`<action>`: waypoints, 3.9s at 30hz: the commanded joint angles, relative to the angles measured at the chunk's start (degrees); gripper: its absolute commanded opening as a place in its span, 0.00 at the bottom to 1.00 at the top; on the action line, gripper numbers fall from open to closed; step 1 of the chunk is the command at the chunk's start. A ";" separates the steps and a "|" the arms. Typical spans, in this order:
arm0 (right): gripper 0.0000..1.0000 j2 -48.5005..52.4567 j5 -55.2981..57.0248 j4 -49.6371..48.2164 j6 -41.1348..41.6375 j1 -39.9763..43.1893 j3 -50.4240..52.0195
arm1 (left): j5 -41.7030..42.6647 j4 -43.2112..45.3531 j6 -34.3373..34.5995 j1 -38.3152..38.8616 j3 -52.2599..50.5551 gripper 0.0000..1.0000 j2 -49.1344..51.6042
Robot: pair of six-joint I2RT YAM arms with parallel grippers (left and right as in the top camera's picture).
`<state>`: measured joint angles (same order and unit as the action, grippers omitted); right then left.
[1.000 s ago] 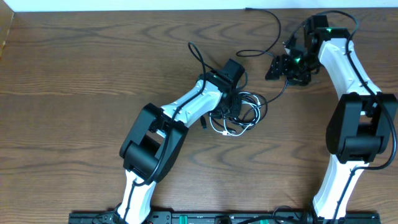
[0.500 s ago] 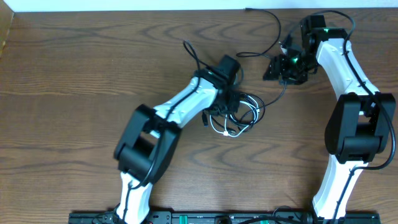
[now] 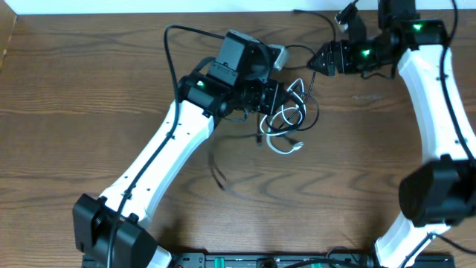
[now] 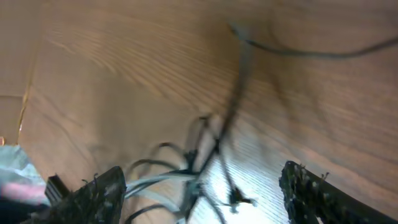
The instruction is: Untangle cables
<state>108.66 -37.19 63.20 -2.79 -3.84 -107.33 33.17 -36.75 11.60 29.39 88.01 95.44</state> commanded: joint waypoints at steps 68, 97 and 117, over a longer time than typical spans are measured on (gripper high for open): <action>0.01 13.73 13.92 4.13 2.97 -3.39 0.24 | -10.19 -15.78 -4.35 -44.37 0.72 0.08 -14.47; 0.01 0.00 -0.96 3.43 0.55 -7.15 -0.79 | 13.97 1.51 -4.20 -11.78 0.72 0.63 8.94; 0.01 0.00 4.31 3.26 5.29 -6.91 -0.76 | -13.51 6.23 8.46 -2.19 0.26 0.18 12.90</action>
<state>108.71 -35.86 66.61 -1.02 -10.70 -107.57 25.26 -30.04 18.76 26.55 87.94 107.90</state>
